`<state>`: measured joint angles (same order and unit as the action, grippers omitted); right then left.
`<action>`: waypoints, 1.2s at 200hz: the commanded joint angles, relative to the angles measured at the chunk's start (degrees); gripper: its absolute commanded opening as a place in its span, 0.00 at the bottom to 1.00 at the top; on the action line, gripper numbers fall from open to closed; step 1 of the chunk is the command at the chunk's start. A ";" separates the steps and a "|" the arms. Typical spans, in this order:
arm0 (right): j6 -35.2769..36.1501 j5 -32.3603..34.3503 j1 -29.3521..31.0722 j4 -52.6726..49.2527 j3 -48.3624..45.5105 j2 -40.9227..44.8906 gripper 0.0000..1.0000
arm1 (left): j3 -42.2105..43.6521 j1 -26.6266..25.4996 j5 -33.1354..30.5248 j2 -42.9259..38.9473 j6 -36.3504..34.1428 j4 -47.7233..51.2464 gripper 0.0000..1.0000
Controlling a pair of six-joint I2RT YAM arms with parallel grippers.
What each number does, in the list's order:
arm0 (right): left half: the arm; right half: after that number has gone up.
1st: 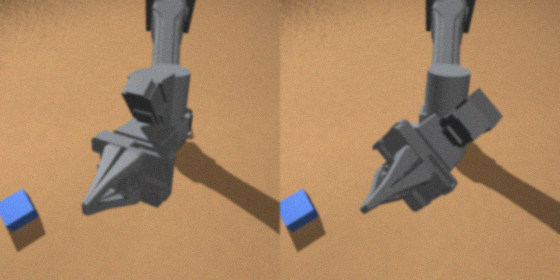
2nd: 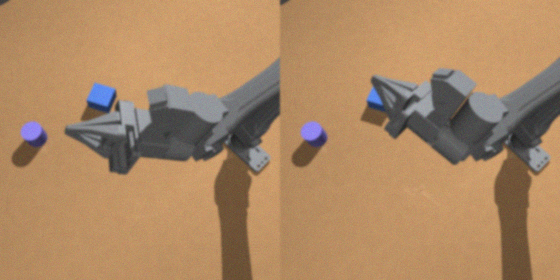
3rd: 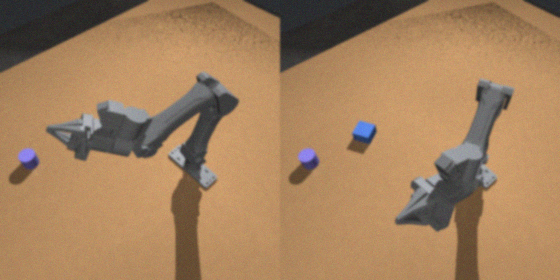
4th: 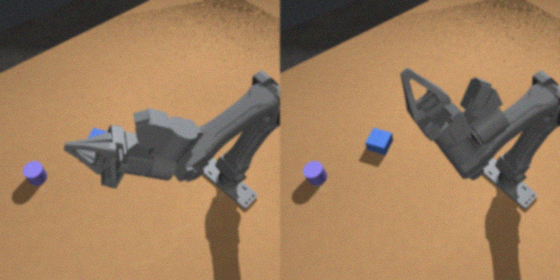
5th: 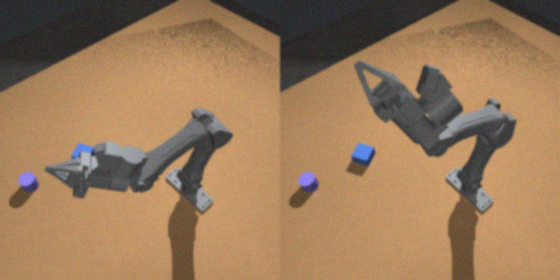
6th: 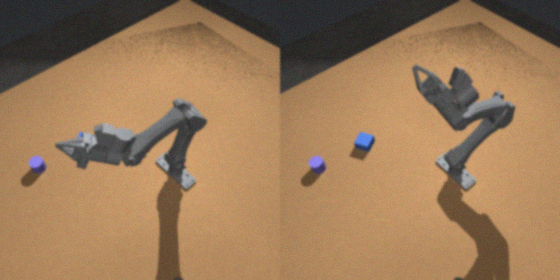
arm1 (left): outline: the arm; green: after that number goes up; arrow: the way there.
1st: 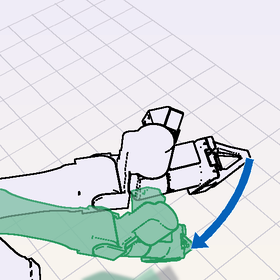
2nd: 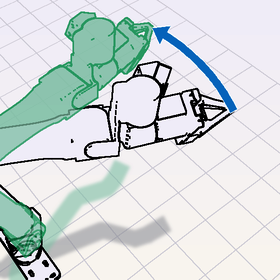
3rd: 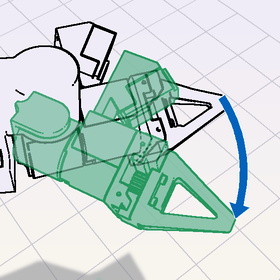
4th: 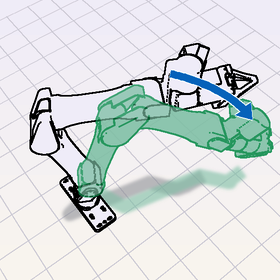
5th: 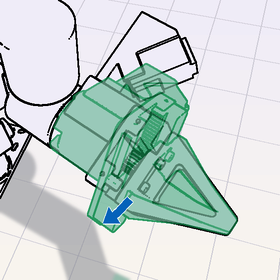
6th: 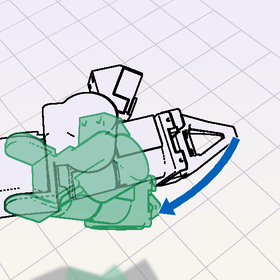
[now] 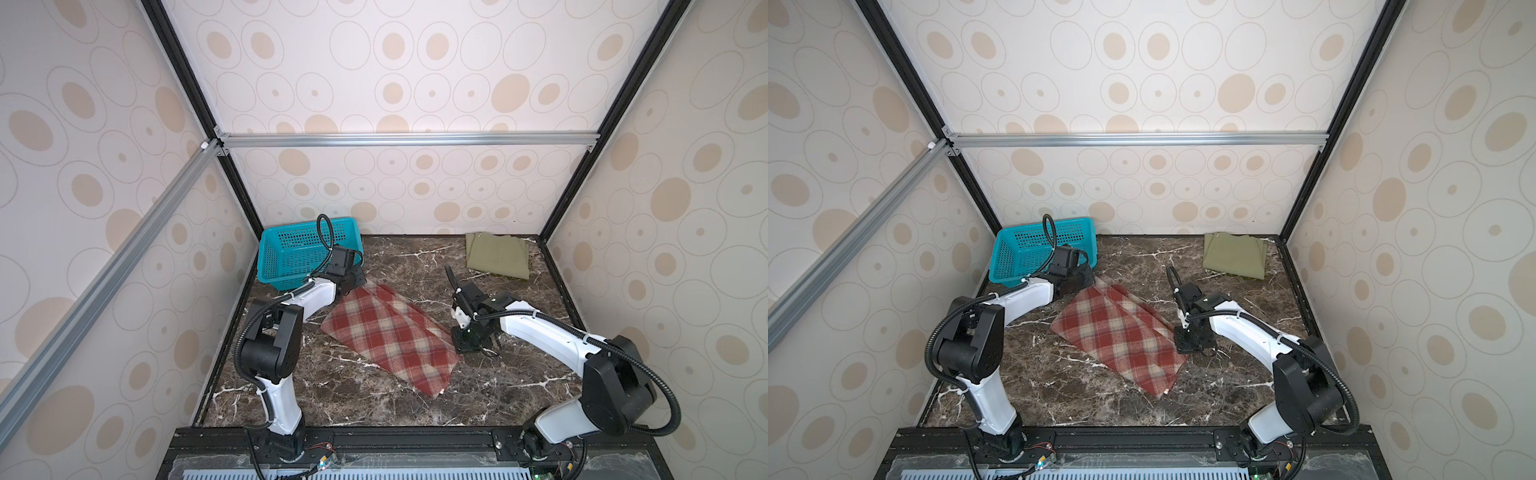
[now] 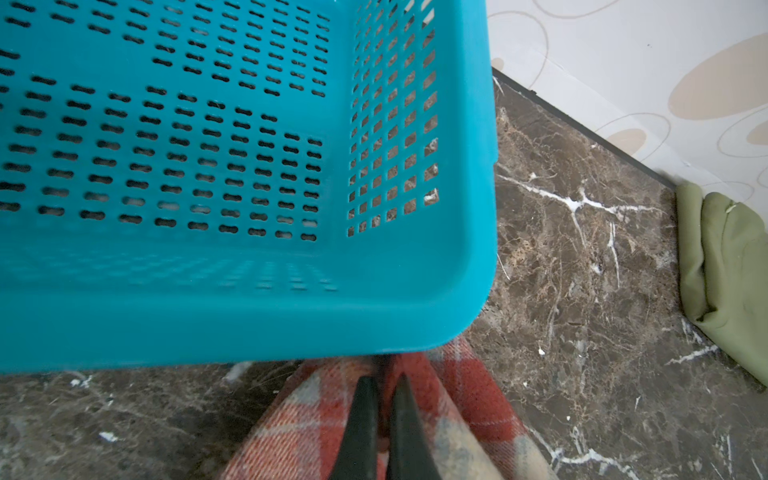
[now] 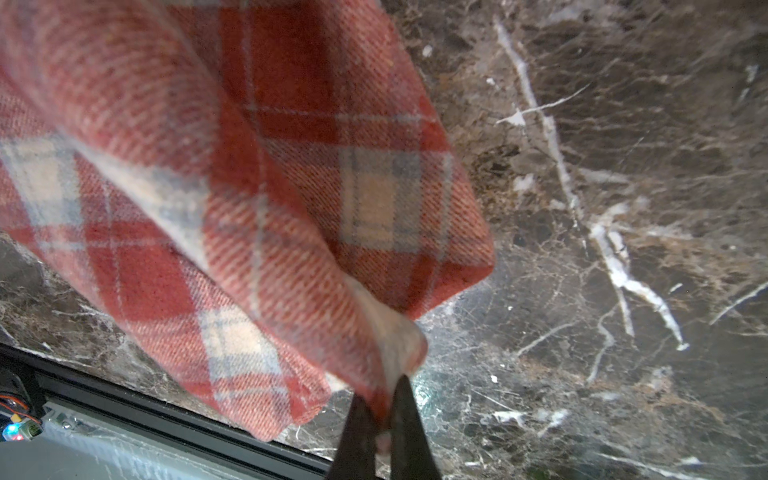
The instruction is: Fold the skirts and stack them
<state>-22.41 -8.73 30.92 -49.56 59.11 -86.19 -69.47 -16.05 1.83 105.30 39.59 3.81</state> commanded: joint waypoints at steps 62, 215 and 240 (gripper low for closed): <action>0.86 1.61 -0.67 0.17 -0.39 -2.16 0.00 | -2.60 -0.25 -0.96 1.31 -0.30 -1.08 0.00; 1.67 5.39 -0.72 0.05 -0.01 -0.55 0.41 | -1.50 -0.29 -0.52 0.24 -0.41 -1.60 0.36; 1.96 7.46 -0.73 -1.61 1.12 2.67 0.44 | -0.60 -0.34 -0.43 -1.52 -0.28 -1.68 0.37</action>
<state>-21.08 -4.27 30.61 -48.18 58.92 -87.44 -69.69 -16.14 1.83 106.50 39.57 3.01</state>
